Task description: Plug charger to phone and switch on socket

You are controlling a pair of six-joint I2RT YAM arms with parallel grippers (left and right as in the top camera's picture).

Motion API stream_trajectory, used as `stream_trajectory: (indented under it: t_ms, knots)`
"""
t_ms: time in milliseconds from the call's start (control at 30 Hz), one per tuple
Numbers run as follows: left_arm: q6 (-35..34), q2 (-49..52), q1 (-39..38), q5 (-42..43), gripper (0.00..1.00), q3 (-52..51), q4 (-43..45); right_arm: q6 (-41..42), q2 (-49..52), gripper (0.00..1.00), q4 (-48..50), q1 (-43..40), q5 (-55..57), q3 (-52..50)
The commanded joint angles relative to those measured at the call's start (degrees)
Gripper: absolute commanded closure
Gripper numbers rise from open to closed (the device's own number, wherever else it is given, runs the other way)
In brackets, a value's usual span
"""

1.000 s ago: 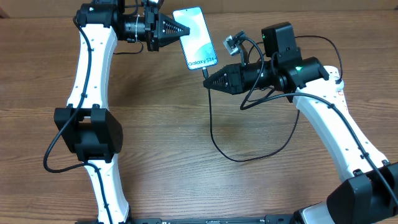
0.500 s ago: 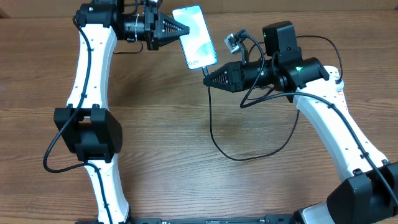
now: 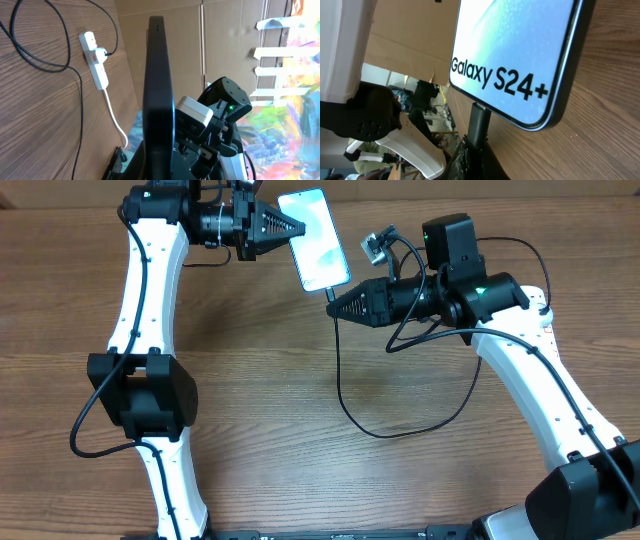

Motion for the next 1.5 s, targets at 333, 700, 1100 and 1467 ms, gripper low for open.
stream_trajectory:
  t_ms: [333, 700, 1100, 1467]
  knots:
    - [4.7, -2.0, -0.9, -5.2, 0.96, 1.5, -0.9, 0.5, -1.2, 0.83, -1.8, -1.2, 3.6, 0.2]
    - [9.6, -2.0, 0.7, -20.0, 0.96, 1.4, -5.3, -1.1, -1.2, 0.54, -9.7, -1.2, 11.5, 0.2]
    - [15.1, 3.4, -1.2, -30.6, 0.96, 1.4, -13.4, -1.2, -1.2, 0.50, -13.9, -1.1, 18.9, 0.2]
    - [15.1, 15.5, -4.0, -30.6, 0.96, 1.3, -15.7, -1.2, -1.2, 0.50, -15.6, -1.1, 21.6, 0.2]
